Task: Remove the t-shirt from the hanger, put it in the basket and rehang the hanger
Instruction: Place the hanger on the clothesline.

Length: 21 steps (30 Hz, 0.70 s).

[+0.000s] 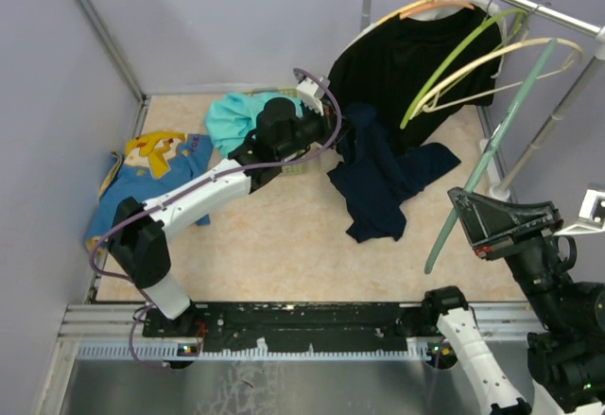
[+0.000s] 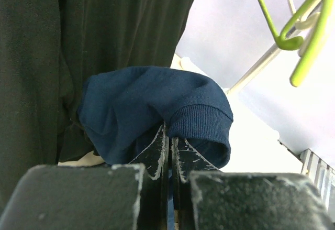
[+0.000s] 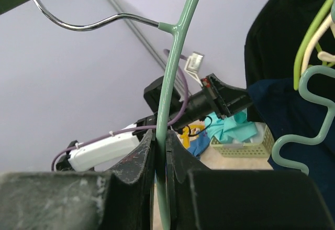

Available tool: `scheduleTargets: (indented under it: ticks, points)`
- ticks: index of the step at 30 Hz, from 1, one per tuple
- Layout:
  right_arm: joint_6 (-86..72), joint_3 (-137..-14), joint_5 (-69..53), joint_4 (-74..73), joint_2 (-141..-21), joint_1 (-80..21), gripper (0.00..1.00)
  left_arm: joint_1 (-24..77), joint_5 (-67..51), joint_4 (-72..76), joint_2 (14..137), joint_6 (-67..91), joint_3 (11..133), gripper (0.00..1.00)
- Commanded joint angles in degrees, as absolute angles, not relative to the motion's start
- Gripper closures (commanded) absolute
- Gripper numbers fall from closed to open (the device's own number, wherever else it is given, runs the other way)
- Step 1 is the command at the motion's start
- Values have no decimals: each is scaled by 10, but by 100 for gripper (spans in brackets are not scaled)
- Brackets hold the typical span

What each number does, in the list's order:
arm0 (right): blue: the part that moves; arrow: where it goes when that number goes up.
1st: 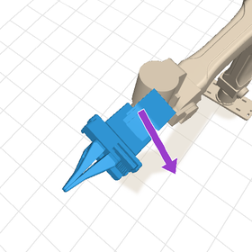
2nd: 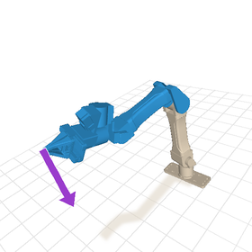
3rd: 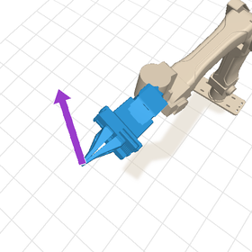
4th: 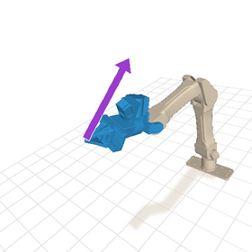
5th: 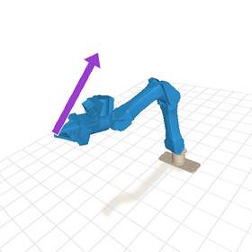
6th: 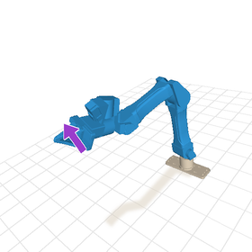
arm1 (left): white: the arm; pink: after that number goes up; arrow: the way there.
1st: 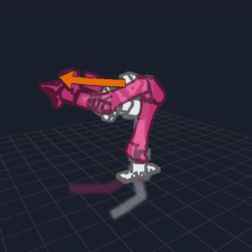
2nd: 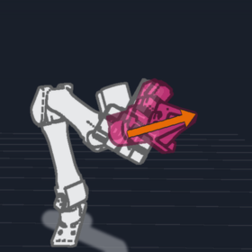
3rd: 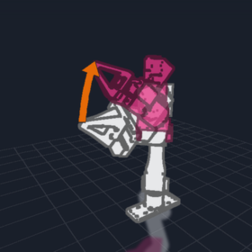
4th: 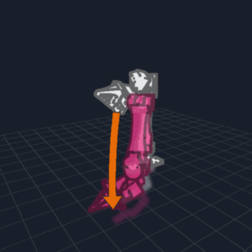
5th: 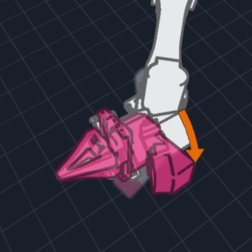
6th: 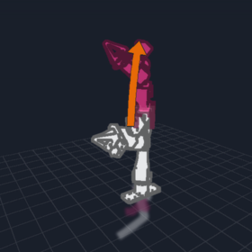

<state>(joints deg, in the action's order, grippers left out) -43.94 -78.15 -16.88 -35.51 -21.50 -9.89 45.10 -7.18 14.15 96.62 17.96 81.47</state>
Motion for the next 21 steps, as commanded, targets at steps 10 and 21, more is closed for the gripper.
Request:
scheduleTargets:
  ticks: [10, 21]
  points:
    - [-449, -730, -10, -347, -233, -140, 100, 448, -97, 149, 897, 153, 786, 100]
    - [-435, -722, 47, -295, -294, -139, 100, 448, -81, 125, 860, 125, 770, 100]
